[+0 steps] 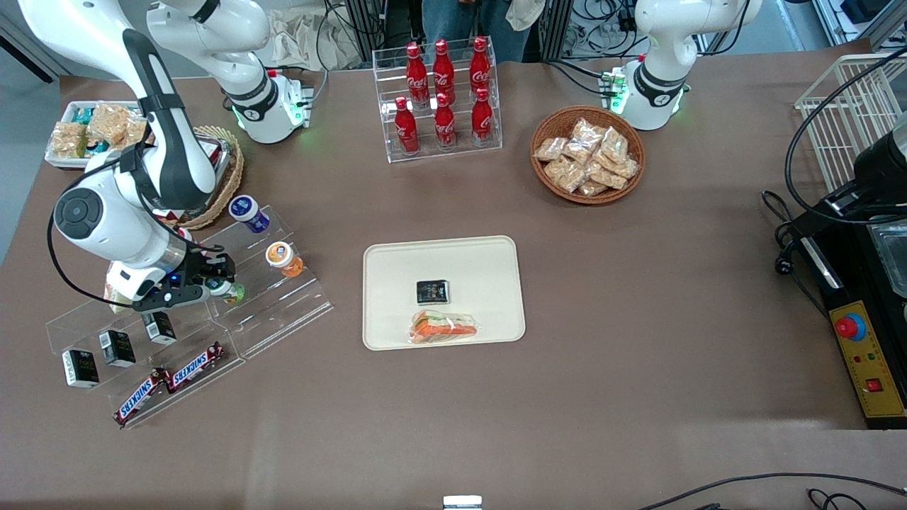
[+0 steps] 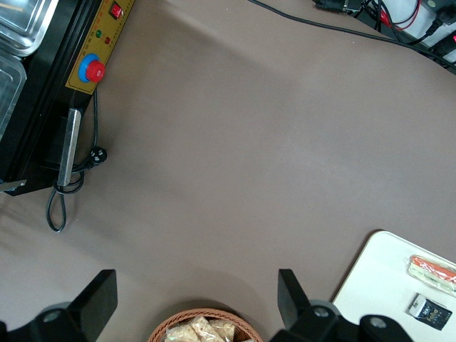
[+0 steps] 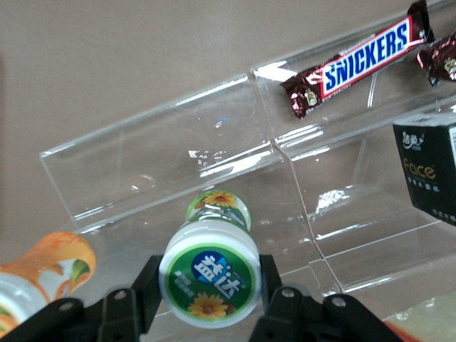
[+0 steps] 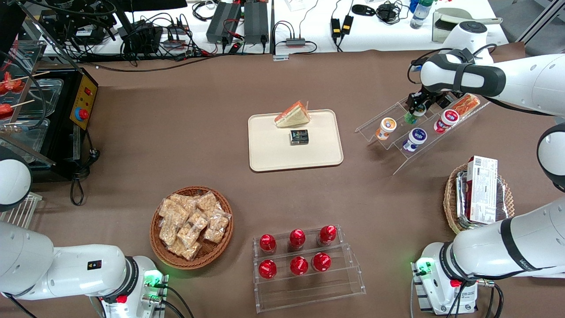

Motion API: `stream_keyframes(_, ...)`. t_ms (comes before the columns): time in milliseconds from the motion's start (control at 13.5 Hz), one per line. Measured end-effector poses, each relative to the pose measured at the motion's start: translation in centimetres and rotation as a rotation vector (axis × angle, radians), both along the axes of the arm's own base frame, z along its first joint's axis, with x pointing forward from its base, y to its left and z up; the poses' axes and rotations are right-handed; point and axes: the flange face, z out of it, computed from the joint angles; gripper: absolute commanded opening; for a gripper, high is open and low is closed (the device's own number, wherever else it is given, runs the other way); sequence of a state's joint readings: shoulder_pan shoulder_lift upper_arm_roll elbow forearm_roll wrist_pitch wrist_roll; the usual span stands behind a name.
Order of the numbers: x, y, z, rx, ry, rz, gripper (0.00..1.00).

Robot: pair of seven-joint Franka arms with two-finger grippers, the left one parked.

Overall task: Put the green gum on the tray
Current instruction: 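Lift the green gum bottle out of the rack toward the cream tray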

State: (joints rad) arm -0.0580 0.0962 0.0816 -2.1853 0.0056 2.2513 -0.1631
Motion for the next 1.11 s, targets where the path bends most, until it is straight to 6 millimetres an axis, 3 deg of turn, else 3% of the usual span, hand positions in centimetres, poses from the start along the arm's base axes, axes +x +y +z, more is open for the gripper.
stream_keyframes(296, 0.6, 0.4, 3.3, -0.002, -0.018, 0.007, 0.37)
stream_keyframes(519, 1.6, 2.4, 7.4, 0.001, -0.030, 0.036, 0.36)
stream_keyframes(741, 1.8, 6.4, 10.4, 0.026, -0.028, -0.003, 0.37)
stream_keyframes(1111, -0.3, 16.0, 10.6, 0.041, -0.009, -0.144, 0.37)
